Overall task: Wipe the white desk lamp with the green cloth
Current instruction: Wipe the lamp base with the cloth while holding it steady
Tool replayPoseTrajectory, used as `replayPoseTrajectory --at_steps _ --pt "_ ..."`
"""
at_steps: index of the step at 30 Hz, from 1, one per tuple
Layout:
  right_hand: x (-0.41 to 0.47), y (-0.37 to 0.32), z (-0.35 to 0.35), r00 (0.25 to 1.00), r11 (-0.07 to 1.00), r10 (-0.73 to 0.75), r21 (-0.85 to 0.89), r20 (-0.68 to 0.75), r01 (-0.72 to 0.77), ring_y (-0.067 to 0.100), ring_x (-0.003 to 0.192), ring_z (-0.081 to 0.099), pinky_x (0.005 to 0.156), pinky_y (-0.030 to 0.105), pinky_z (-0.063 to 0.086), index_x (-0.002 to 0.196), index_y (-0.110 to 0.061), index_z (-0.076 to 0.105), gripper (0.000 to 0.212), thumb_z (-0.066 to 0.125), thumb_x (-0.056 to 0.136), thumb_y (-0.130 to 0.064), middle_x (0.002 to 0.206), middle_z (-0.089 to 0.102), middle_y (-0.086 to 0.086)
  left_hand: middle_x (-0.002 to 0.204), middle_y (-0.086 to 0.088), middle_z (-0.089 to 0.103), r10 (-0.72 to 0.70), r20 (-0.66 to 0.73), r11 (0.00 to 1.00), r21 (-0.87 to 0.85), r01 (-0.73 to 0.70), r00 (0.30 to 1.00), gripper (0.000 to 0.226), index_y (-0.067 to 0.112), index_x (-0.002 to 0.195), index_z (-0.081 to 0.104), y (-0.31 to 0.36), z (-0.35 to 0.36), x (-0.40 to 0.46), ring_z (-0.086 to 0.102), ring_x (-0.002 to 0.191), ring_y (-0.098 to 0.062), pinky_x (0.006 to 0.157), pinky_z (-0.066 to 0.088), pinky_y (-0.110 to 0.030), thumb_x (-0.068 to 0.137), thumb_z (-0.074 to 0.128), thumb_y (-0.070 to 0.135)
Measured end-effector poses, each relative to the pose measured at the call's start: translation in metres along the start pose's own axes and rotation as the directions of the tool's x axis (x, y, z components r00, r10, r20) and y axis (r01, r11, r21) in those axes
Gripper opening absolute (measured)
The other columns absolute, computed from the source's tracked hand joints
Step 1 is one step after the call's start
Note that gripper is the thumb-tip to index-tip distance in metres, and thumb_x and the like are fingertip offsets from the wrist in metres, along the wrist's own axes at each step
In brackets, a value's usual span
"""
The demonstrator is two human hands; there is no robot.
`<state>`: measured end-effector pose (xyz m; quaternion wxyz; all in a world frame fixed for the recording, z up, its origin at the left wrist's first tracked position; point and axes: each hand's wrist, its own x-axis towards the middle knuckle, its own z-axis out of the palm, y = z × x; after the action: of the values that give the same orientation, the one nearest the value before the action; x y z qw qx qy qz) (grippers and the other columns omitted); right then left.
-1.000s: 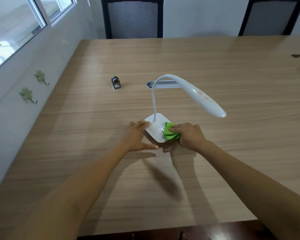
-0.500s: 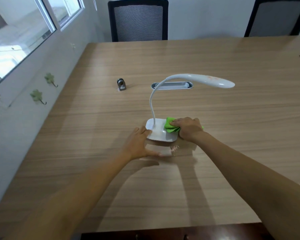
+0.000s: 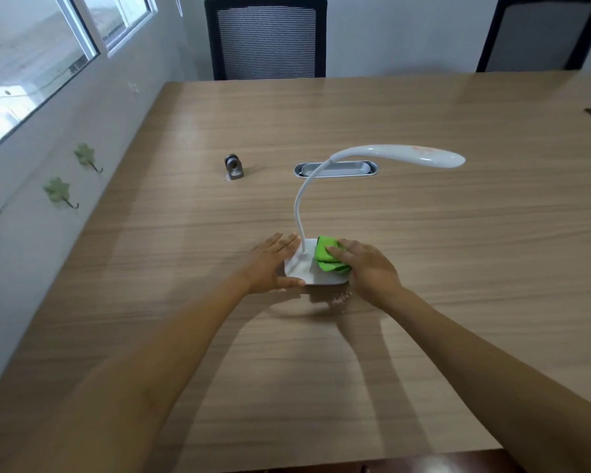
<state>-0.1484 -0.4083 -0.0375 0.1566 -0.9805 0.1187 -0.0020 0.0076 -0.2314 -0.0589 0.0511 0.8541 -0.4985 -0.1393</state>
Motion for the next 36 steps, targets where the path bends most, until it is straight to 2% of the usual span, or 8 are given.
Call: replayPoseTrajectory --at_steps 5,8,12,16,22,29,32,36 --pt "0.001 -0.006 0.013 0.998 0.998 -0.016 0.067 0.069 0.011 0.028 0.138 0.037 0.114 0.038 0.033 0.135 -0.02 0.047 0.061 0.059 0.078 -0.001 0.149 0.04 0.01 0.159 -0.002 0.021 0.019 0.006 0.999 -0.032 -0.019 1.0 0.101 0.016 0.15 0.019 -0.006 0.007 0.006 0.016 0.147 -0.023 0.121 0.016 -0.038 0.073 0.054 0.071" --pt "-0.016 0.0 0.02 0.974 0.97 -0.227 -0.088 -0.002 0.226 0.035 0.112 0.063 0.091 0.046 0.054 0.116 -0.019 0.066 0.058 0.082 0.06 -0.013 0.126 0.065 0.013 0.159 -0.001 0.022 0.003 0.008 0.999 -0.054 -0.003 1.0 0.11 0.017 0.15 0.019 -0.007 0.008 0.007 0.018 0.147 -0.023 0.121 0.016 -0.039 0.065 0.048 0.08" --pt "-0.039 0.011 0.008 0.878 0.841 -0.478 -0.283 0.007 0.461 0.023 0.101 0.07 0.081 0.036 0.058 0.103 -0.027 0.072 0.049 0.051 0.063 -0.007 0.113 0.073 0.0 0.159 0.0 0.022 0.008 0.022 0.998 -0.055 -0.006 1.0 0.115 0.019 0.15 0.018 -0.011 0.01 0.009 0.018 0.147 -0.022 0.121 0.017 -0.039 0.059 0.039 0.086" --pt "-0.019 -0.005 -0.01 0.942 0.936 -0.312 -0.207 -0.124 0.283 0.027 0.105 0.068 0.085 0.04 0.059 0.107 -0.025 0.07 0.042 0.047 0.073 -0.016 0.116 0.072 0.001 0.161 -0.005 0.014 0.039 0.059 0.996 -0.082 -0.034 0.998 0.099 0.014 0.151 0.013 -0.01 0.008 0.009 0.012 0.148 -0.024 0.122 0.01 -0.037 0.077 0.055 0.065" --pt "-0.002 -0.016 0.006 0.985 0.986 -0.093 -0.127 0.142 0.111 0.024 0.138 0.035 0.105 0.041 0.037 0.136 -0.033 0.042 0.062 0.06 0.08 -0.014 0.153 0.035 -0.004 0.159 -0.007 0.019 0.084 0.058 0.995 -0.053 -0.081 0.995 0.102 0.014 0.15 0.016 -0.012 0.005 0.011 0.018 0.147 -0.024 0.122 0.012 -0.035 0.073 0.052 0.071" --pt "-0.023 0.008 -0.007 0.922 0.891 -0.387 -0.248 0.024 0.38 0.023 0.101 0.069 0.072 0.04 0.06 0.103 -0.033 0.07 0.047 0.04 0.07 -0.02 0.116 0.072 -0.003 0.16 -0.005 0.016 0.089 0.065 0.996 -0.011 -0.089 0.994 0.108 0.013 0.15 0.014 -0.012 0.004 0.01 0.014 0.148 -0.022 0.121 0.008 -0.032 0.068 0.045 0.078" --pt "-0.001 0.008 -0.018 0.968 0.967 -0.234 -0.121 -0.088 0.222 0.029 0.109 0.064 0.087 0.045 0.055 0.111 -0.027 0.068 0.041 0.06 0.073 -0.016 0.124 0.067 0.005 0.16 -0.004 0.018 0.072 0.072 0.997 -0.01 -0.071 0.995 0.104 0.017 0.15 0.015 -0.015 0.006 0.012 0.016 0.147 -0.024 0.121 0.015 -0.039 0.071 0.049 0.074" --pt "0.013 0.005 -0.008 0.994 1.0 0.024 0.013 0.102 -0.025 0.021 0.136 0.038 0.113 0.029 0.029 0.132 -0.033 0.049 0.049 0.055 0.088 -0.015 0.15 0.04 -0.002 0.16 -0.003 0.018 0.049 0.077 0.999 -0.002 -0.049 0.996 0.108 0.019 0.15 0.016 -0.016 0.008 0.013 0.017 0.146 -0.024 0.12 0.017 -0.04 0.065 0.043 0.08"
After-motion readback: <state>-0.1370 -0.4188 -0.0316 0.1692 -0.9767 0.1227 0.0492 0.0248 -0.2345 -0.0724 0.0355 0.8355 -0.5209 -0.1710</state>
